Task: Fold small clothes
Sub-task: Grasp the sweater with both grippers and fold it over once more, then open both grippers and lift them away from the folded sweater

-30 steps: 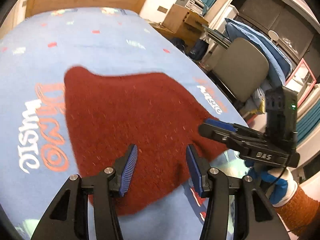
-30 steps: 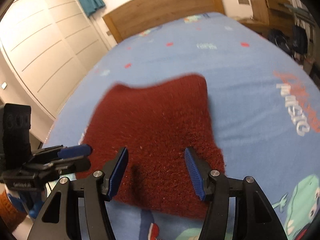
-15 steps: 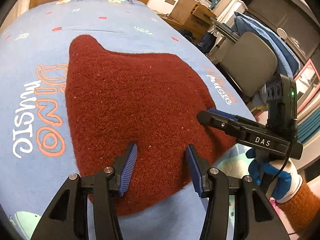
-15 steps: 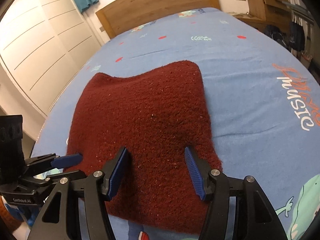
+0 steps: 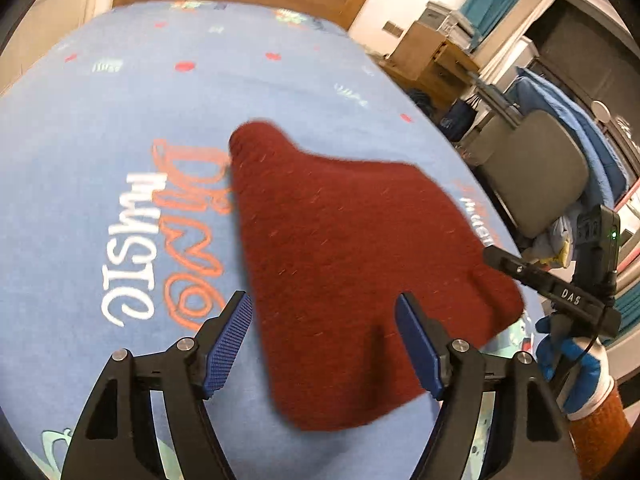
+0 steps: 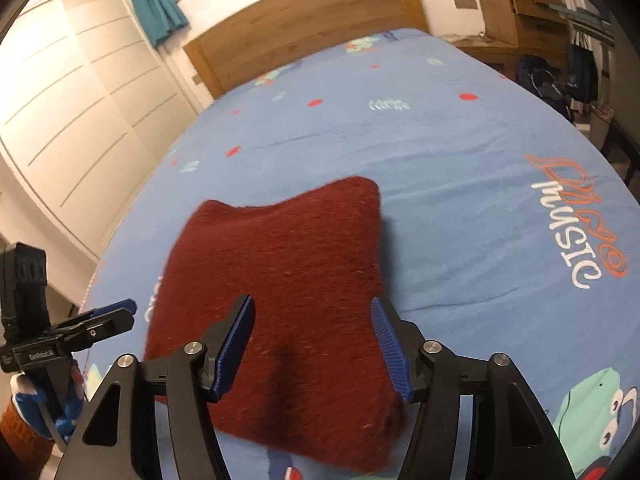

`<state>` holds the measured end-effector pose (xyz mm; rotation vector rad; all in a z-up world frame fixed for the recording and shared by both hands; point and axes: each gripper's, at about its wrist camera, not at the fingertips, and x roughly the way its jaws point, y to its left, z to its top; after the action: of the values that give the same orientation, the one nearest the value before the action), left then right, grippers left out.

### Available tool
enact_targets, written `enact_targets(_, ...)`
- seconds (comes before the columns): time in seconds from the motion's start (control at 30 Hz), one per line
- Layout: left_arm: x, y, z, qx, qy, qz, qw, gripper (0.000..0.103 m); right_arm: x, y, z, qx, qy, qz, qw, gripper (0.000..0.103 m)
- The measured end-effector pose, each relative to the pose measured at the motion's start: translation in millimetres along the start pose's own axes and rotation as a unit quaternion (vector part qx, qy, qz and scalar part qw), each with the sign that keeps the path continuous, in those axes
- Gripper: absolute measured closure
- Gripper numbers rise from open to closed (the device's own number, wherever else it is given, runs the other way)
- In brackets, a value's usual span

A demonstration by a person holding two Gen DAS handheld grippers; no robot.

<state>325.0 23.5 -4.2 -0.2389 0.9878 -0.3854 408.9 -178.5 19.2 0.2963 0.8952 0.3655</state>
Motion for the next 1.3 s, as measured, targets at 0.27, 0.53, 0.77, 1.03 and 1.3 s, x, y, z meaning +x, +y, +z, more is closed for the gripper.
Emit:
enact_targets(0.27,24,24,3,-0.053,0.027,-0.045,0.9972,0.022,38,-22,1,0.026,0.071,0.023,0.997,0.023)
enact_targets(0.53,48,21,16,-0.04,0.075,-0.062,0.9945,0.018,62,-49,-5,0.074,0.134,0.1,0.983,0.022)
enact_targets(0.77,44,43,24,-0.085,0.06,-0.134,0.9854,0.045,65,-69,-13,0.104,0.145,0.174,0.968,0.037)
enact_targets(1.03,-6,56,45,-0.061,0.021,-0.129,0.9896,0.052,39,-49,-14,0.098,0.09,0.201,0.971,0.053)
enact_targets(1.3,-42,97,31,-0.055,0.037,-0.052,0.9965,0.049,46,21,-12,0.047,0.087,0.217,0.971,0.055)
